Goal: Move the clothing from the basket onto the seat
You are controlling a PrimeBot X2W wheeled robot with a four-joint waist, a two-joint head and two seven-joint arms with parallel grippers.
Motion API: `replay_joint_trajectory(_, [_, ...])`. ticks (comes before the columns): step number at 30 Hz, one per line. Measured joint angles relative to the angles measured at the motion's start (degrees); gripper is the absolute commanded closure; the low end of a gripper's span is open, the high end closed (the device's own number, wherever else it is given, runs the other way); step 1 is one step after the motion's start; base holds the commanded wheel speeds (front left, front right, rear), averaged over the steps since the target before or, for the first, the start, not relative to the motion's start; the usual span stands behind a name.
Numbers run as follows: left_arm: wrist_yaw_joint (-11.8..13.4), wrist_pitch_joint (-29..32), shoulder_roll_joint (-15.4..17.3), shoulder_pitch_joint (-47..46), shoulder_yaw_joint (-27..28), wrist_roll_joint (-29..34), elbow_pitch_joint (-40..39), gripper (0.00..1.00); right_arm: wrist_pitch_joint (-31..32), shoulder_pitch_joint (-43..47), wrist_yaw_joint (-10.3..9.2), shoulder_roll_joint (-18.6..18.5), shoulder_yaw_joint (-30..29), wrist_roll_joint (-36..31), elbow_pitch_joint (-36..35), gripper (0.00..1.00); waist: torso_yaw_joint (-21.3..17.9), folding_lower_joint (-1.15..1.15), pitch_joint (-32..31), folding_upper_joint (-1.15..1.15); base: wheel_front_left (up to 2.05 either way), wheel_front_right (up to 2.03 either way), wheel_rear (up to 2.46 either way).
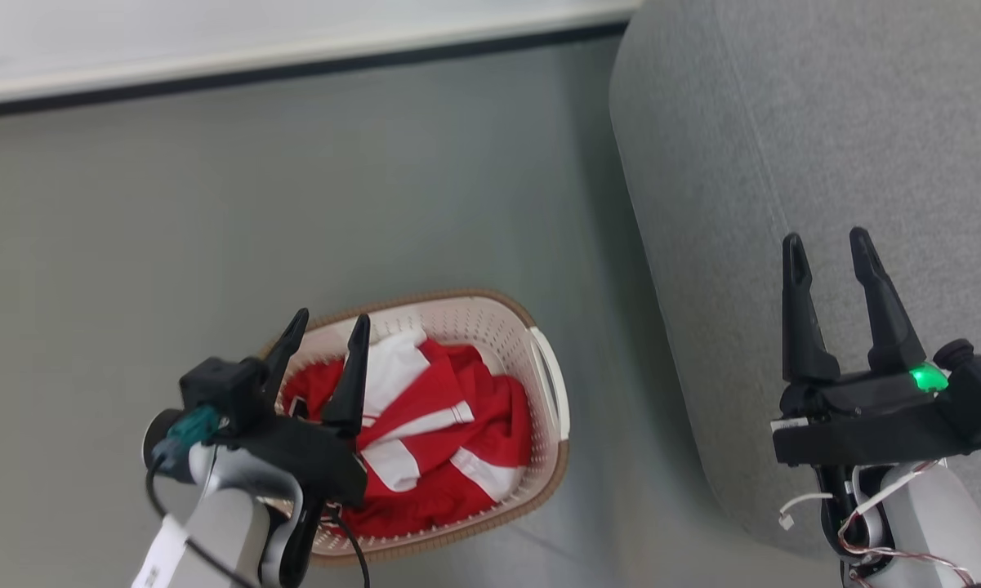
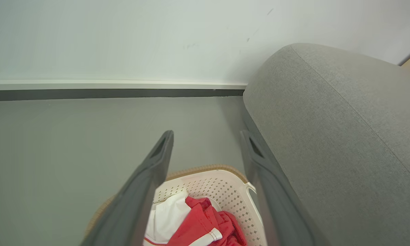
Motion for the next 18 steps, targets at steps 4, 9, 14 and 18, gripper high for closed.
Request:
replay_joint_trajectory(4, [-0.1,2.4,0.0,-3.2,-1.1,1.4,4.5,0.00,0.0,-1.5,0.02,0.4,0.1,-0.1,-0.5,0.00,-1.0,0.00,3.2,0.00,0.00,0.00,0.00])
replay_joint_trajectory(9, [-0.5,4.8,0.1,-6.9,-2.4,2.4,9.8,0.00,0.0,-4.4,0.52,1.5,0.9,-0.3,-1.3,0.00,-2.1,0.01,7.2,0.00,0.00,0.00,0.00])
replay_joint_trajectory(14, [-0.6,7.4,0.4,-10.7,-3.3,3.4,14.1,0.00,0.0,-6.6,0.60,2.1,1.6,-0.5,-1.8,0.00,-3.3,0.00,11.3,0.00,0.00,0.00,0.00])
replay_joint_trajectory(18, [-1.1,9.4,0.9,-12.9,-4.8,5.2,17.3,0.00,0.0,-8.3,1.02,2.5,1.9,-0.5,-2.2,0.00,-4.2,0.00,14.5,0.01,0.00,0.00,0.00])
